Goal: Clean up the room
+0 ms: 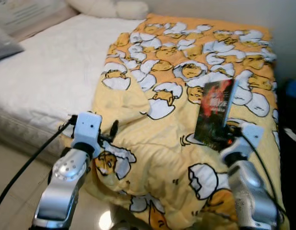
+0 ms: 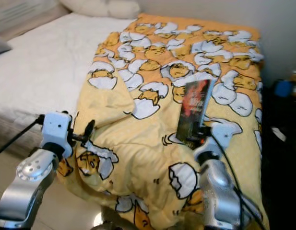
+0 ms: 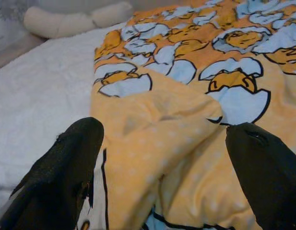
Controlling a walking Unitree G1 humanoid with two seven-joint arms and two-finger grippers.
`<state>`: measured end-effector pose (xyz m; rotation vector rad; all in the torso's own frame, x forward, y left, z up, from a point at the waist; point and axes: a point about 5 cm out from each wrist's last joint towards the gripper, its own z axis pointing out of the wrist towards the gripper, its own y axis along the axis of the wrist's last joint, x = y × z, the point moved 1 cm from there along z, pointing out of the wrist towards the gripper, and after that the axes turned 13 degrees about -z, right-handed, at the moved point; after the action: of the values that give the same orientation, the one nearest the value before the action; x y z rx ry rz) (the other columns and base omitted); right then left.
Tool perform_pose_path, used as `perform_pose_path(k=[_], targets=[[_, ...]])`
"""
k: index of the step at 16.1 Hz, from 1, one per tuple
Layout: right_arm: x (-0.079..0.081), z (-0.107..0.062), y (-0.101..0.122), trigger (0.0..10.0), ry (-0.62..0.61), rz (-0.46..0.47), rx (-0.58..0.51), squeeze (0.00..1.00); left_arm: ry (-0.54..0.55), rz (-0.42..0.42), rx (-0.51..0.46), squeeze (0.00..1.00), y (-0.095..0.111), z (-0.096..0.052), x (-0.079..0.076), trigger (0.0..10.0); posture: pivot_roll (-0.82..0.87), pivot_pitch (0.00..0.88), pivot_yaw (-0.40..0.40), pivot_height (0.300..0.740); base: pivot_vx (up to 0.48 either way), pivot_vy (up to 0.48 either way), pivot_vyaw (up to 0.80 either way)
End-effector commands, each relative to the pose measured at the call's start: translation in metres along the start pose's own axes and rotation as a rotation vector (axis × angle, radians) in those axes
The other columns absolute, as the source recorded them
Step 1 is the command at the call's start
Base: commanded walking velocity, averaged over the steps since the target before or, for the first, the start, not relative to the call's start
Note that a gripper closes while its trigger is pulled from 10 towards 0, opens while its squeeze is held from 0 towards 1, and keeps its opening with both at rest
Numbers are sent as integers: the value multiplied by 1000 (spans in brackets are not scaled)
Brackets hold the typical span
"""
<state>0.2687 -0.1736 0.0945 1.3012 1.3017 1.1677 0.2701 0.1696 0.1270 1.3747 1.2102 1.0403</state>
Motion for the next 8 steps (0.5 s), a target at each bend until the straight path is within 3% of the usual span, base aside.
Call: perform_pose_path(k=[1,8], targets=[[-4,0,9,10000,-16,-25,-32,0,0,7,-1,0,1,3,-1,10000,9,0,52,740,0,319,-619],[2,6,13,10000,23,-43,-23,0,23,3,8,0,-1,2,4,10000,16,0,39,740,0,322,-619]])
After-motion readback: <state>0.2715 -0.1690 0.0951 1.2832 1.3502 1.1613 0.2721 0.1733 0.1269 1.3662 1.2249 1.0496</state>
